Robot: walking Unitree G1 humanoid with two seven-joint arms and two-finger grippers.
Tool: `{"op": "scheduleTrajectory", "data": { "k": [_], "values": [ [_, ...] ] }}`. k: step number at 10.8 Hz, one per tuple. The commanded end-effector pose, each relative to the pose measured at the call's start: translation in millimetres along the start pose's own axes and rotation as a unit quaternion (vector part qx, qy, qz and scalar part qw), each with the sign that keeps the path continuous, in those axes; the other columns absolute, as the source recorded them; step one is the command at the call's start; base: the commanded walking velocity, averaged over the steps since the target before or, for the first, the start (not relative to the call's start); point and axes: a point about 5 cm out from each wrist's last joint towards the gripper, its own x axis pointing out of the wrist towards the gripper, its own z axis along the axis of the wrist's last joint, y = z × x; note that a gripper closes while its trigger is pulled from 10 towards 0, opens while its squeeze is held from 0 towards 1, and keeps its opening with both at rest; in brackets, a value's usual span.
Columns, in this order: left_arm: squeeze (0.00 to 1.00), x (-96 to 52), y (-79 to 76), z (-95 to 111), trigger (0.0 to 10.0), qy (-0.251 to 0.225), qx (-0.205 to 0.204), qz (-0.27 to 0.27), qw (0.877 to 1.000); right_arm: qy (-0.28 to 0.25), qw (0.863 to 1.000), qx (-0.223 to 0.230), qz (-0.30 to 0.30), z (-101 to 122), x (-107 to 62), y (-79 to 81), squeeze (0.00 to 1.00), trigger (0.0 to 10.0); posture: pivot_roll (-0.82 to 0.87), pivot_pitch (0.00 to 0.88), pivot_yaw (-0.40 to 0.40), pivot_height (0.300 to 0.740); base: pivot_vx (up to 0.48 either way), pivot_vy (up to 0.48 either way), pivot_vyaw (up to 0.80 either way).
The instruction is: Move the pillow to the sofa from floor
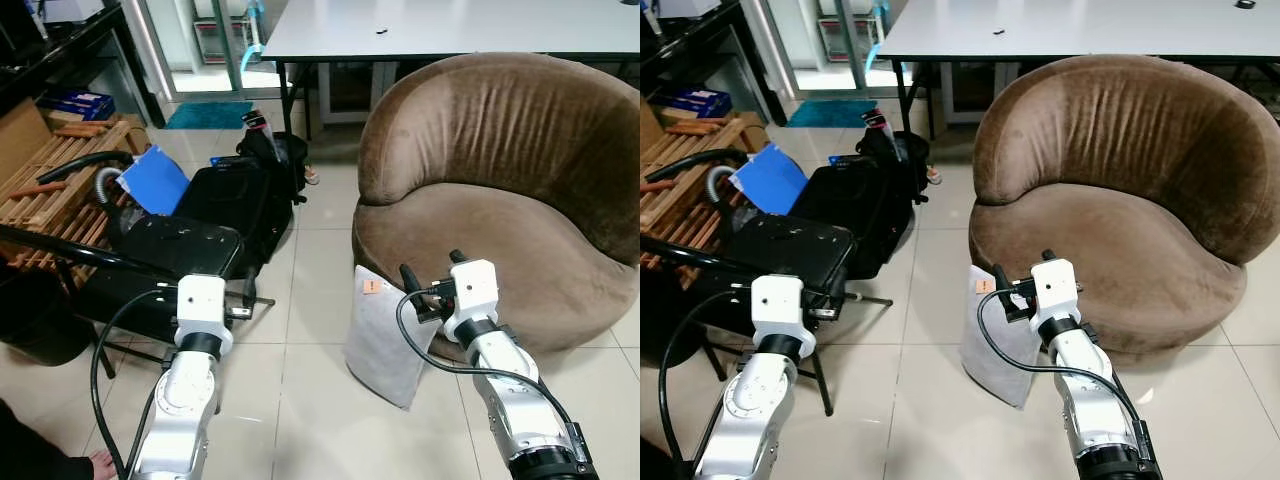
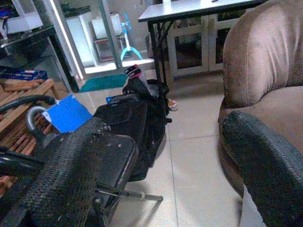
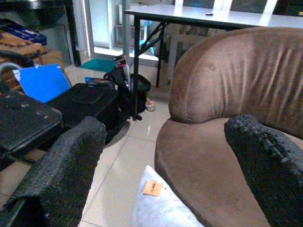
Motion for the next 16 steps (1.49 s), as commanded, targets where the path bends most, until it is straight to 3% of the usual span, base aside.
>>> {"op": "scheduleTrajectory", "data": {
  "k": [1, 3, 7, 16],
  "values": [
    [0.00, 1.4, 0.6, -6, 10.0, 0.016, -0.003, 0.006, 1.000, -0.008, 1.000, -0.001, -0.008, 3, 3.6, -2.9, 0.00, 10.0, -0.14, 0.000, 0.088, 0.740, 0.000, 0.000, 0.00],
    [0.00, 3.6, -1.5, -4, 10.0, 0.013, -0.015, 0.001, 1.000, -0.017, 1.000, 0.001, 0.003, 7, 5.6, 5.3, 0.00, 10.0, -0.13, 0.000, 0.087, 0.740, 0.000, 0.000, 0.00],
    [0.00, 3.5, 7.4, -2, 10.0, 0.008, -0.003, 0.005, 1.000, -0.007, 1.000, 0.008, 0.010, 0, 7.2, 13.9, 0.00, 10.0, -0.12, 0.000, 0.097, 0.740, 0.000, 0.000, 0.00],
    [0.00, 6.4, -0.6, -5, 10.0, 0.018, -0.006, -0.011, 1.000, 0.003, 1.000, 0.006, 0.009, -5, 6.2, 10.4, 0.00, 10.0, -0.16, 0.000, 0.100, 0.740, 0.000, 0.000, 0.00]
  ]
}}
